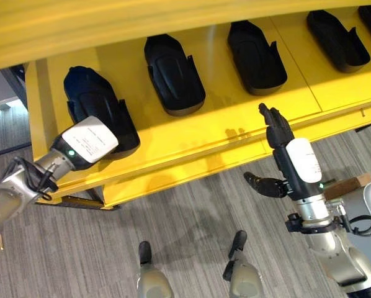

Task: Move parts from the plastic box to the shelf.

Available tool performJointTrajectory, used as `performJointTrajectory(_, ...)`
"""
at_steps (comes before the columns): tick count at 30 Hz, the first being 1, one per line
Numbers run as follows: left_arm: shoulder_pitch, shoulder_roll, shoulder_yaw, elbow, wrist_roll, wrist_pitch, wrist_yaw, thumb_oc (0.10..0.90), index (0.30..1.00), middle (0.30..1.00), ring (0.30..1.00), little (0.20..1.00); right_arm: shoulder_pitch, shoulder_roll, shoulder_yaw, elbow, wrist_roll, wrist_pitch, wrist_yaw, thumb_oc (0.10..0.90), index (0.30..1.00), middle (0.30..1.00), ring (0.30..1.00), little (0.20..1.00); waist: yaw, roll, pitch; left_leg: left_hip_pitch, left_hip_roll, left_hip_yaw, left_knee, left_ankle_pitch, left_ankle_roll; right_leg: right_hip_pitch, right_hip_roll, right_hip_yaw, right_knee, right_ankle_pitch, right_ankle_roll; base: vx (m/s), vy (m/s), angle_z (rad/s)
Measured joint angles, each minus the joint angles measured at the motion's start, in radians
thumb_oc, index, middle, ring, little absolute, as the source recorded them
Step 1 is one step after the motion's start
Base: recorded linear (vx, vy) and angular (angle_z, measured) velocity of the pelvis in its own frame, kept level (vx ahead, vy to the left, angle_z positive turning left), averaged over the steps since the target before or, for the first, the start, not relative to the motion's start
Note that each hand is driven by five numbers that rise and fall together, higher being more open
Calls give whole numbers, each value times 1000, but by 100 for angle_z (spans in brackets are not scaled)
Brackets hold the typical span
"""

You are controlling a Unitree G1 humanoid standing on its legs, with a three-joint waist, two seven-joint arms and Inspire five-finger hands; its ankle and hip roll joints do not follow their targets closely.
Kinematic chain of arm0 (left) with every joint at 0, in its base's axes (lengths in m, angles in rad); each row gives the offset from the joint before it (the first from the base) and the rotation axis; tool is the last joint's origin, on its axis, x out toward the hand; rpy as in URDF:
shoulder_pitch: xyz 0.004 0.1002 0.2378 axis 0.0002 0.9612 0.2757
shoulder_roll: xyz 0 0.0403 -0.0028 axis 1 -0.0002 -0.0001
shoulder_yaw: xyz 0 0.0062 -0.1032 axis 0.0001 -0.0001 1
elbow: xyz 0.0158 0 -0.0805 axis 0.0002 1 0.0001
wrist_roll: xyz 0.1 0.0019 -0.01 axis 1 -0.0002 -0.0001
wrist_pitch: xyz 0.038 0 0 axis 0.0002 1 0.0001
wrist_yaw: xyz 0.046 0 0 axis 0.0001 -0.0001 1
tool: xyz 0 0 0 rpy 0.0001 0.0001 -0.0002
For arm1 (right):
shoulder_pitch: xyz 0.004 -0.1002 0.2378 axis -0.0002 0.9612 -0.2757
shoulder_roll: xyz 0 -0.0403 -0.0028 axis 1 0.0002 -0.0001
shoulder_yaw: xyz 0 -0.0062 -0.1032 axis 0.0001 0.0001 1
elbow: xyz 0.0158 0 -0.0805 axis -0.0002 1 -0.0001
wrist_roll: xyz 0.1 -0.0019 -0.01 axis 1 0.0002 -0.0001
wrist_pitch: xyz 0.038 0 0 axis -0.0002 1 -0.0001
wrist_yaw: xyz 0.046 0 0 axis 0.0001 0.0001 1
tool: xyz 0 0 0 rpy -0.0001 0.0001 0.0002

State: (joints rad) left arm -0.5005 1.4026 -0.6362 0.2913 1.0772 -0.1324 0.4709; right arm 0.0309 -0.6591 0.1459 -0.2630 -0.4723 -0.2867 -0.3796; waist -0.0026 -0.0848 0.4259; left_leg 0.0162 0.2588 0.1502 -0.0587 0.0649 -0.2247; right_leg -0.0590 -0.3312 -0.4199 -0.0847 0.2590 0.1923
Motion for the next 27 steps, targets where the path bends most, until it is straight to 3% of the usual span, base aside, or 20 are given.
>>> performJointTrajectory(10,-37,0,-31,10,0,-1,1,400,300,300,300,300,7,-6,-1,-1,0,0,0,900,1000,1000,1000,1000,1,0,0,-18,-3,-11,11,0,0,-5,-4,-4,0,2,-2,-6,21,2)
performJointTrajectory(27,-76,27,-40,6,-1,1,-1,400,300,300,300,300,14,-7,-4,-9,-39,0,0,900,1000,1000,1000,1000,1,-2,1,-144,-24,-48,117,-32,8,-58,-30,-21,0,27,-16,-16,44,4)
